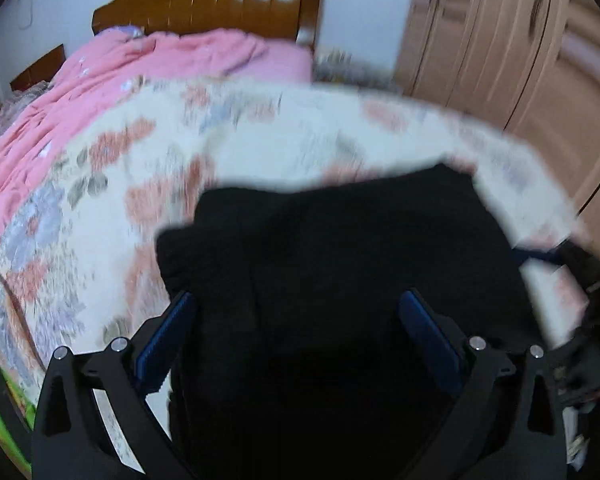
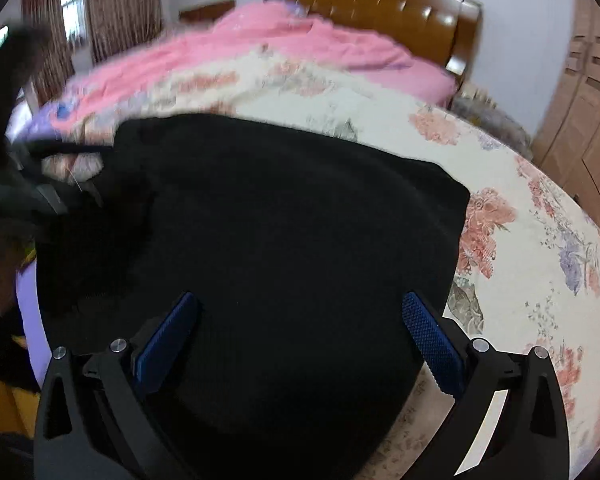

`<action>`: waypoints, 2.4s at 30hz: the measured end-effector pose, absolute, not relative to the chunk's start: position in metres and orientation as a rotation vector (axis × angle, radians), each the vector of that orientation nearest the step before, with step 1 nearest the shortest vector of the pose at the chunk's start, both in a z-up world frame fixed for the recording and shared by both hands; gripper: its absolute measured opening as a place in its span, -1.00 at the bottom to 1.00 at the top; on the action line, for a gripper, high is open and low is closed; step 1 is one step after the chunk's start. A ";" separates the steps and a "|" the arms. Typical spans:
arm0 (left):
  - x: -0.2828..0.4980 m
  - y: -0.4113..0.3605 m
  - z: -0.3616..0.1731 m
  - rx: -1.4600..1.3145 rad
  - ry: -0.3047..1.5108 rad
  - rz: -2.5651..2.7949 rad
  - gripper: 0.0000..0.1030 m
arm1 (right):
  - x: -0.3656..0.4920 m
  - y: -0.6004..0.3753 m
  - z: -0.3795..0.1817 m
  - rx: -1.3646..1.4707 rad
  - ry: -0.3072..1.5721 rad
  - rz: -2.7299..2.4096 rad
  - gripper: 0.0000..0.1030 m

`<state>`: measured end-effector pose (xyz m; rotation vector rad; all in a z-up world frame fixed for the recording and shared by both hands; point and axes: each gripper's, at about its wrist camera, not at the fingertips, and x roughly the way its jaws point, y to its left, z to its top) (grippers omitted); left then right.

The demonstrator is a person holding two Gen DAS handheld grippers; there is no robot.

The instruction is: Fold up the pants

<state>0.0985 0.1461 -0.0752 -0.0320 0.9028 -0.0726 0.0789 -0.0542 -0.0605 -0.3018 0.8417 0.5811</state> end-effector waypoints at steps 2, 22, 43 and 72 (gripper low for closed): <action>0.098 0.144 -0.095 0.003 0.928 -0.035 0.97 | 0.085 -0.057 -0.059 -0.272 0.884 0.588 0.91; 0.072 0.161 -0.102 -0.058 0.892 0.026 0.97 | 0.056 -0.063 -0.062 -0.227 0.891 0.678 0.92; 0.072 0.167 -0.108 -0.105 0.871 -0.007 0.97 | 0.056 -0.074 -0.071 -0.171 0.875 0.694 0.92; -0.072 0.078 -0.024 0.102 0.546 0.189 0.97 | -0.097 -0.171 -0.040 -0.169 0.624 0.427 0.91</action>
